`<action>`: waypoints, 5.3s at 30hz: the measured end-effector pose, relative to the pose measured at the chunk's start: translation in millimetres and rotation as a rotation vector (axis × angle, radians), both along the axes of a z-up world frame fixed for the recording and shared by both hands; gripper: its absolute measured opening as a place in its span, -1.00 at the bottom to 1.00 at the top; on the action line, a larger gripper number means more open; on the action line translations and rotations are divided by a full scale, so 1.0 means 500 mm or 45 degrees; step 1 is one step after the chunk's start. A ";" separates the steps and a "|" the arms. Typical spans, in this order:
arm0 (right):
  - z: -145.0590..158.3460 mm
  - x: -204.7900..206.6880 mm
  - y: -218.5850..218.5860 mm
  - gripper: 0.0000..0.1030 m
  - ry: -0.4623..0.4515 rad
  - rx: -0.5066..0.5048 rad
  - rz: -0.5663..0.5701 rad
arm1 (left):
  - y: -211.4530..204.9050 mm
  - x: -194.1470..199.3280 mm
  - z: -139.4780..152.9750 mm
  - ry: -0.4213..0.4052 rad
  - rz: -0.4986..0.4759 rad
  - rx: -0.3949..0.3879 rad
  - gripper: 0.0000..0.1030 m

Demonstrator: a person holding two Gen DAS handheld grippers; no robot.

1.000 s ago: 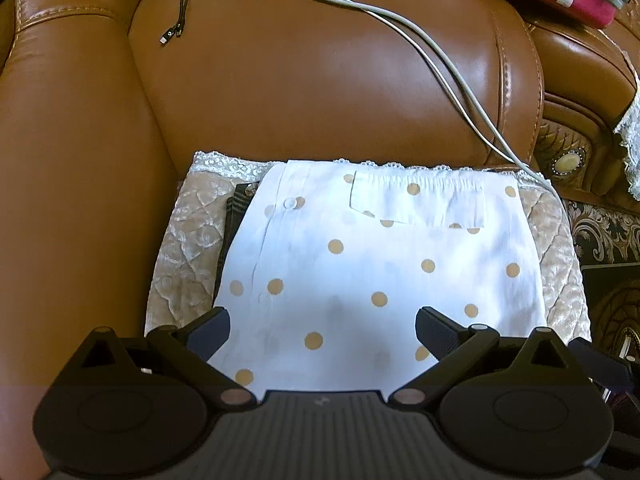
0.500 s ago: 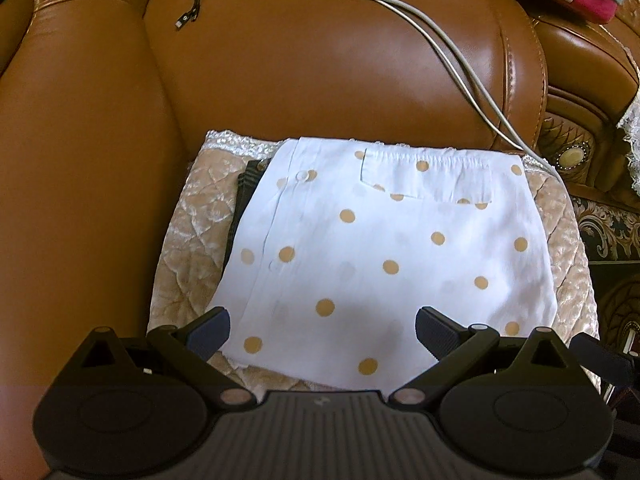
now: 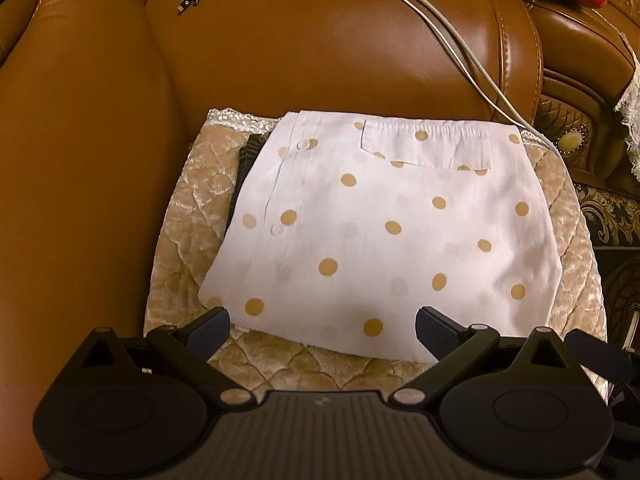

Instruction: Fold clothes

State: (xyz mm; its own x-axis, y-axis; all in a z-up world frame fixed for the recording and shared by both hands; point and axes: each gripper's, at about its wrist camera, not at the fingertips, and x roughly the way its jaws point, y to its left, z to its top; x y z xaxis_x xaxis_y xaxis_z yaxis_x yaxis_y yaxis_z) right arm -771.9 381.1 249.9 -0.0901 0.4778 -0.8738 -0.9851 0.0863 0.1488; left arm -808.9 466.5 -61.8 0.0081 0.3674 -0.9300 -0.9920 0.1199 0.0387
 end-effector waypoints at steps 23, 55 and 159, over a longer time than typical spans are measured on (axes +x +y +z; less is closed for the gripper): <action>-0.018 -0.051 -0.049 0.30 -0.177 0.041 0.122 | -0.044 -0.032 -0.006 -0.026 0.053 0.067 0.97; -0.070 -0.026 -0.091 0.30 -0.082 -0.117 -0.011 | -0.124 -0.030 -0.045 0.009 -0.011 0.041 0.97; -0.085 -0.012 -0.111 0.30 -0.083 -0.082 -0.020 | -0.156 -0.066 -0.061 0.019 0.021 0.133 0.97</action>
State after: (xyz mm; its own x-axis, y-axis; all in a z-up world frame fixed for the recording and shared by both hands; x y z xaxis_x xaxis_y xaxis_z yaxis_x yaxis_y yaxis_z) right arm -778.1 325.8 207.2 -0.0252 0.4215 -0.9065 -0.9910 0.1090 0.0782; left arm -841.7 388.3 -92.5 -0.0127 0.4626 -0.8865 -0.9931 0.0978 0.0653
